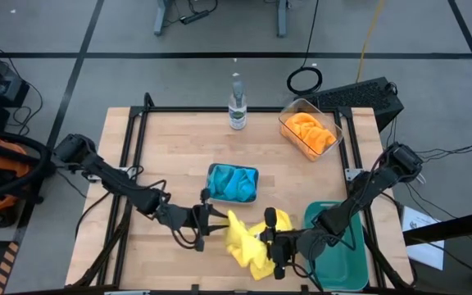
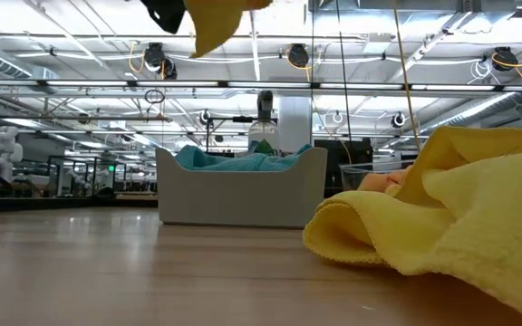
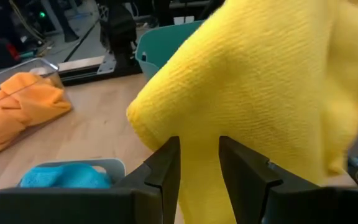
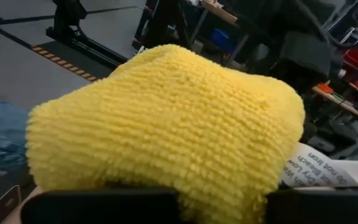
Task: Sort microfiber towel by color & place in baskets
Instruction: Put the top yellow towel in the blue container
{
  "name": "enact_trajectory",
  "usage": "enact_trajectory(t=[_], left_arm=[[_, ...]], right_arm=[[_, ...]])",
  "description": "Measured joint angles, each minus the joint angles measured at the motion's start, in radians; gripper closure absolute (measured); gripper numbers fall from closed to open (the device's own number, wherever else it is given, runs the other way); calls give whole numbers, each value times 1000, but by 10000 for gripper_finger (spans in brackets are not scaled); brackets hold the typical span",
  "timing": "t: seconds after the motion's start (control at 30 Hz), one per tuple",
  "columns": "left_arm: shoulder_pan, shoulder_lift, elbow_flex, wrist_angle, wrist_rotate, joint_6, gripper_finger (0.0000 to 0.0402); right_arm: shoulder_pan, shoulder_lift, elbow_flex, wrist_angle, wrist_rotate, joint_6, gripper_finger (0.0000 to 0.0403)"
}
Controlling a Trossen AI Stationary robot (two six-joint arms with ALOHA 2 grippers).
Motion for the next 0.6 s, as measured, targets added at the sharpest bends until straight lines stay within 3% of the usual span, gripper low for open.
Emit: enact_trajectory(t=[0.33, 0.6], left_arm=[[16, 65, -1, 190, 55, 9, 283], [16, 65, -1, 199, 102, 27, 283]], right_arm=[[-41, 0, 0, 8, -24, 56, 358], [-62, 27, 0, 6, 54, 133, 258]])
